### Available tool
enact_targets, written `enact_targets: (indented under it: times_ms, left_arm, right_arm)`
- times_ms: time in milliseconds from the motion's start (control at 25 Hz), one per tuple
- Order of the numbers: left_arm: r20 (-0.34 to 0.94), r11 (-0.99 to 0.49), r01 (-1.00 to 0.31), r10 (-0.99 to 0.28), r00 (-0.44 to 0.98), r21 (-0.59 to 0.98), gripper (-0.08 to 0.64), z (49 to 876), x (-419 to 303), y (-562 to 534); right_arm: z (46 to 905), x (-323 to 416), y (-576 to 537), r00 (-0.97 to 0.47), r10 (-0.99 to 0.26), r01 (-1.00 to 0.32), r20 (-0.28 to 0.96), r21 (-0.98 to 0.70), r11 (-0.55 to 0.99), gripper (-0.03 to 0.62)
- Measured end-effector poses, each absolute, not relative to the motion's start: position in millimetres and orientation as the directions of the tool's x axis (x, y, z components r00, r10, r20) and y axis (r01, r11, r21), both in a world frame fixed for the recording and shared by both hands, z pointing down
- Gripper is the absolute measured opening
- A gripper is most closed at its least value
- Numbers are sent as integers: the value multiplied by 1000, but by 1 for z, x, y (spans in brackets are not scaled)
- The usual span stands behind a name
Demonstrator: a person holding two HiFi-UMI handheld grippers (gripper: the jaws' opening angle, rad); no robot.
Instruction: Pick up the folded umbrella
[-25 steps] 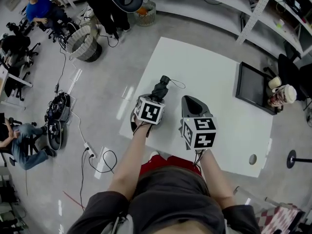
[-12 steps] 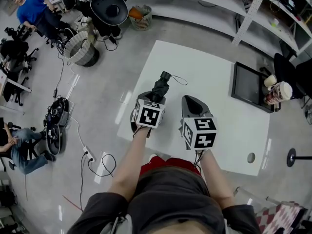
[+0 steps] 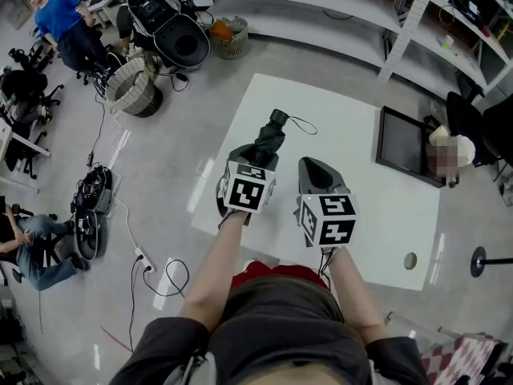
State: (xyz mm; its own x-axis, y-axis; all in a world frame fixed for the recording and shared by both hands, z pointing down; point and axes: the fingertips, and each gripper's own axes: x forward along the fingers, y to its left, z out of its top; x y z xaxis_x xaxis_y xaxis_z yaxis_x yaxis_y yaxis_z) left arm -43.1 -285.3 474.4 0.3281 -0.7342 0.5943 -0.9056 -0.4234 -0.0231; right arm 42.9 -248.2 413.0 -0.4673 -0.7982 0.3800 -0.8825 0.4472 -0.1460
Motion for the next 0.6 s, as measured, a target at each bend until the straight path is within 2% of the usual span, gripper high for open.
enact_targets:
  times_ms: [600]
  left_arm:
    - [460,-451,-893,-794,398,-5,224,416,-22,-289]
  right_arm:
    - [383,62,-253,-443,-839,-897,317,-137,421,18]
